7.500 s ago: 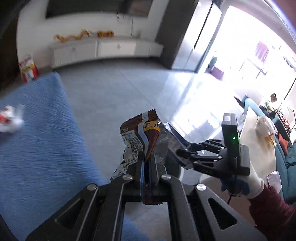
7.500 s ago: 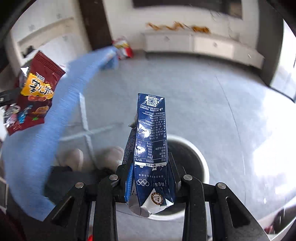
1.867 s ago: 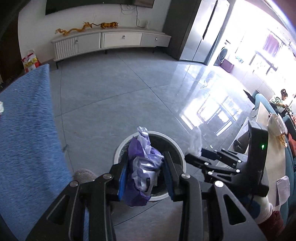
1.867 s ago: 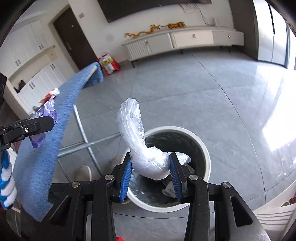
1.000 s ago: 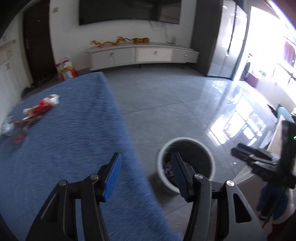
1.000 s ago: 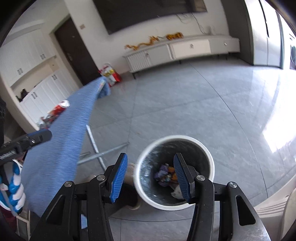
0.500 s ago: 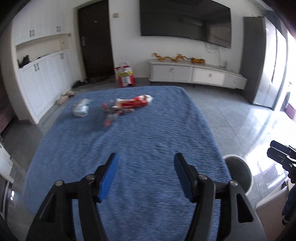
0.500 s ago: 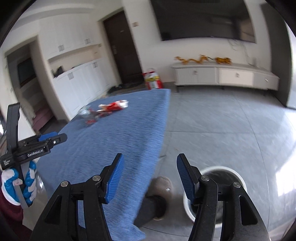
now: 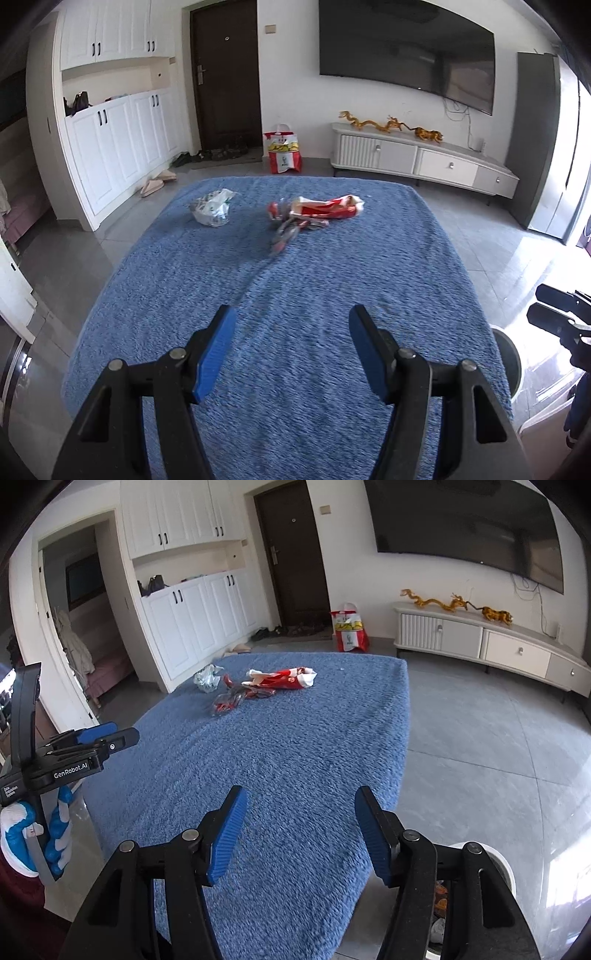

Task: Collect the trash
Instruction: 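Move both tools back over the rug toward the remaining trash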

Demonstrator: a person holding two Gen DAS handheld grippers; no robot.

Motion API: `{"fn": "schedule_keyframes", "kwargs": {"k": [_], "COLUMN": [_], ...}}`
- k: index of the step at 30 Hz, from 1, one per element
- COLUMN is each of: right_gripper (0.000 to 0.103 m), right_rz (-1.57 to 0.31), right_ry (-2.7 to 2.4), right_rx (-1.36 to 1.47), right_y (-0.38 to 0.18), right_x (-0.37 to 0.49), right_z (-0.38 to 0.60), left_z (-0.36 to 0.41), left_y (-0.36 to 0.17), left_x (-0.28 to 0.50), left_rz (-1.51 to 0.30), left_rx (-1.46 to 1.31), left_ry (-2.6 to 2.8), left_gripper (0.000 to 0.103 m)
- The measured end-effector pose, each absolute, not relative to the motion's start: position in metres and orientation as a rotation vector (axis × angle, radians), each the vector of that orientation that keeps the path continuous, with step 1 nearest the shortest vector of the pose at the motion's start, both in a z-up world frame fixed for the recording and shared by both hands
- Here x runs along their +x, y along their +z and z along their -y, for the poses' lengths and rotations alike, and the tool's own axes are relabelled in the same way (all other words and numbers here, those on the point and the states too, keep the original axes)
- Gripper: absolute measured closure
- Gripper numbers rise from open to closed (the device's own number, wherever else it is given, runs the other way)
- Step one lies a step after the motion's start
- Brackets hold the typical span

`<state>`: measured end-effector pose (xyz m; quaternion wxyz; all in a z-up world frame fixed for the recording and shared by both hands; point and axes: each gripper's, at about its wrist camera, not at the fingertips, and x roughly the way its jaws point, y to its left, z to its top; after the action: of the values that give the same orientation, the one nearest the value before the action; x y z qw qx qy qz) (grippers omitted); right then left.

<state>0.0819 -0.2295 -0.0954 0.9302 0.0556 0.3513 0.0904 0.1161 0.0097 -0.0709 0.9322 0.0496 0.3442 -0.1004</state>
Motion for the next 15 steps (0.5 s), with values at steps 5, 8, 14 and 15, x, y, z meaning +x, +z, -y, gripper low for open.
{"fn": "schedule_keyframes", "kwargs": {"k": [5,8,14,15], "right_gripper": [0.043,0.043,0.043,0.043], "right_rz": [-0.736,-0.744,-0.765,-0.767], "right_ry": [0.203,0.213,0.238,0.241], "right_rx": [0.104,0.098,0.075,0.073], "right_y": [-0.1,-0.103,-0.112,-0.114], "right_x": [0.102,0.115,0.148,0.152], "right_z": [0.223,0.22,0.213,0.212], "left_z": [-0.018,-0.021,-0.031,-0.034], "left_y": [-0.077,-0.084,-0.105,-0.109], "left_x": [0.137,0.149,0.175,0.18], "left_rz": [-0.72,-0.735,-0.779,-0.786], "left_rx": [0.099,0.099,0.082,0.074], "left_ry": [-0.184,-0.174,-0.166,-0.166], "left_gripper": [0.041,0.041,0.041,0.041]}}
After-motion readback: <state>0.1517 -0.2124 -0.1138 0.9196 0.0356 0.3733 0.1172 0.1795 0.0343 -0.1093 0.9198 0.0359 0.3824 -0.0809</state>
